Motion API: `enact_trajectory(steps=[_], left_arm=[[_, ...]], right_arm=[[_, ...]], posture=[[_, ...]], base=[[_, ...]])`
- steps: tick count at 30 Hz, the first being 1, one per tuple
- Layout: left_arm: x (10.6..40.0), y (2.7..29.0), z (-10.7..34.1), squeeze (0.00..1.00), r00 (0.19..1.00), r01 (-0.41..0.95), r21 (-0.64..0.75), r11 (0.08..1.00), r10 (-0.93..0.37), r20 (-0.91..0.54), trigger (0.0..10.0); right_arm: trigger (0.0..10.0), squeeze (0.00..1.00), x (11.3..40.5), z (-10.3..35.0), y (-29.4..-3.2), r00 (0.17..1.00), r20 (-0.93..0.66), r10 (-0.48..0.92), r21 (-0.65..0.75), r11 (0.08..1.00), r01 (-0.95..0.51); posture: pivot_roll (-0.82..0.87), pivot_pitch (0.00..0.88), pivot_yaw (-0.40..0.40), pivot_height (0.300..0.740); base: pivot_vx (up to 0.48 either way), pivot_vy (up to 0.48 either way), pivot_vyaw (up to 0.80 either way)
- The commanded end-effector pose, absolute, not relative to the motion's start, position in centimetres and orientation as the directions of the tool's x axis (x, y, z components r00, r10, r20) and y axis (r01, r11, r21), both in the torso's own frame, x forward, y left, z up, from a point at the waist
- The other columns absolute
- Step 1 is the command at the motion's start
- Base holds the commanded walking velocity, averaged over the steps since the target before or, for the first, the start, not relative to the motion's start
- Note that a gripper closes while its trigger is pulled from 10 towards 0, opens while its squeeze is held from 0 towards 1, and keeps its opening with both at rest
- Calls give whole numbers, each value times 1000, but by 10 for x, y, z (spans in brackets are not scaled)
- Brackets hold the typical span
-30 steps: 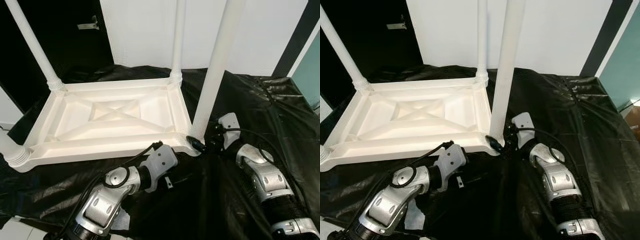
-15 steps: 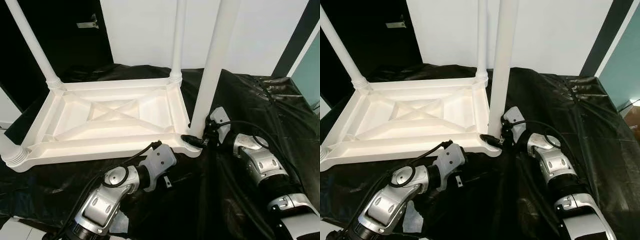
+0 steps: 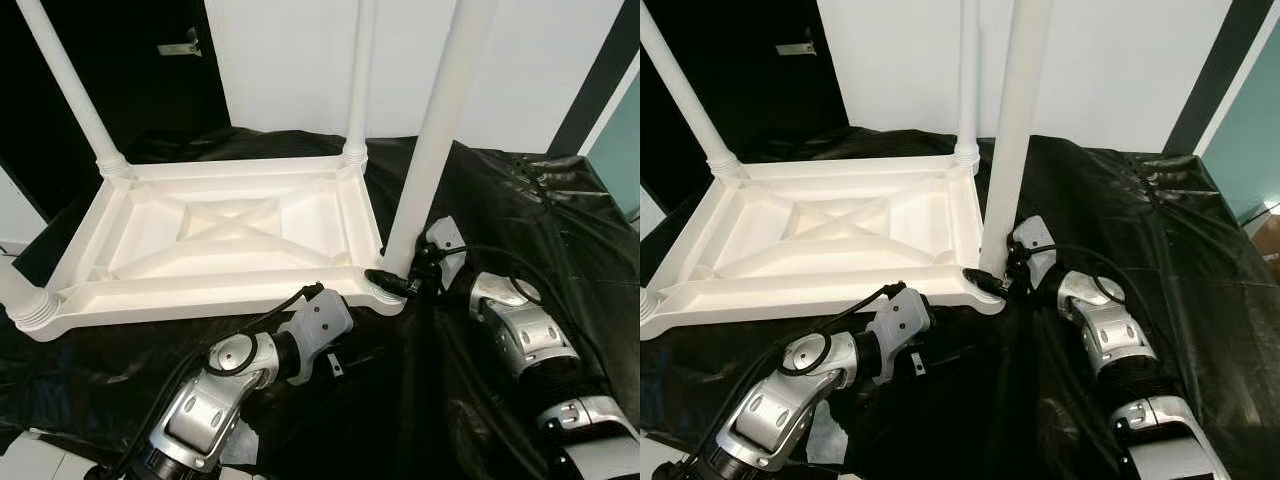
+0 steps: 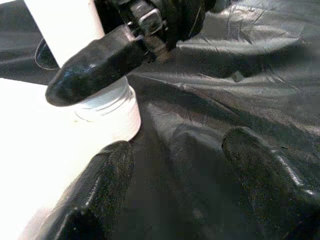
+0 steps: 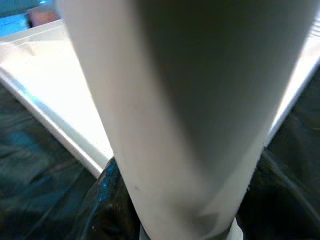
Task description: Building children table
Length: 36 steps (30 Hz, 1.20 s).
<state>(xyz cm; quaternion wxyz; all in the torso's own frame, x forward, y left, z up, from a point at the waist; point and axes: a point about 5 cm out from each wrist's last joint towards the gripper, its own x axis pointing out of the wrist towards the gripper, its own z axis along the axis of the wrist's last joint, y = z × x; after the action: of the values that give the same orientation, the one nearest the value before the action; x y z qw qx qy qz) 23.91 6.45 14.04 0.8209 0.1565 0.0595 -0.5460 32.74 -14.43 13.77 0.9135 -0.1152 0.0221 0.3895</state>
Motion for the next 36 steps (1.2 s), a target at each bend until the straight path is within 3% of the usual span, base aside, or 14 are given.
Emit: enact_trajectory(steps=[1, 4, 9, 14, 26, 27, 28, 36], left_arm=[[237, 64, 139, 0, 410, 909, 201, 365, -871, -272, 10000], [236, 63, 138, 0, 399, 914, 198, 355, -875, -274, 10000], [235, 63, 138, 0, 393, 917, 195, 349, -877, -276, 10000], [235, 63, 137, 0, 383, 920, 193, 340, -881, -279, 10000], [236, 64, 136, 0, 388, 918, 197, 343, -879, -278, 10000], [237, 65, 137, 0, 396, 915, 202, 350, -876, -275, 10000], [239, 65, 139, 0, 428, 899, 220, 378, -867, -255, 10000], [247, 69, 144, 0, 514, 849, 255, 462, -834, -201, 10000]], right_arm=[[10000, 0, 323, 117, -148, 789, -201, 581, -133, 781, -610], [10000, 0, 313, 108, -137, 883, -208, 421, -61, 895, -442], [10000, 0, 305, 103, -126, 919, -209, 335, -51, 935, -352], [10000, 0, 298, 103, -116, 978, -179, 108, -9, 994, -112], [10000, 0, 294, 116, -109, 990, -131, 47, 53, 998, -40], [10000, 184, 294, 118, -110, 992, -116, 52, 52, 998, -46], [10000, 1000, 294, 123, -109, 993, -77, 93, 55, 994, -89], [10000, 1000, 288, 129, -119, 974, 6, 225, -6, 974, -225]], posture=[[-10, 0, -32, 740], [-15, 0, -29, 740], [-19, 0, -29, 740], [-21, 0, -29, 740], [-25, 0, -21, 740], [-25, 0, -22, 740], [-25, 0, -22, 740], [-22, 0, -26, 740]], base=[[0, 0, 0], [0, 0, 0], [0, 0, 0], [0, 0, 0], [0, 0, 0], [0, 0, 0], [0, 0, 0], [0, 0, 0]])
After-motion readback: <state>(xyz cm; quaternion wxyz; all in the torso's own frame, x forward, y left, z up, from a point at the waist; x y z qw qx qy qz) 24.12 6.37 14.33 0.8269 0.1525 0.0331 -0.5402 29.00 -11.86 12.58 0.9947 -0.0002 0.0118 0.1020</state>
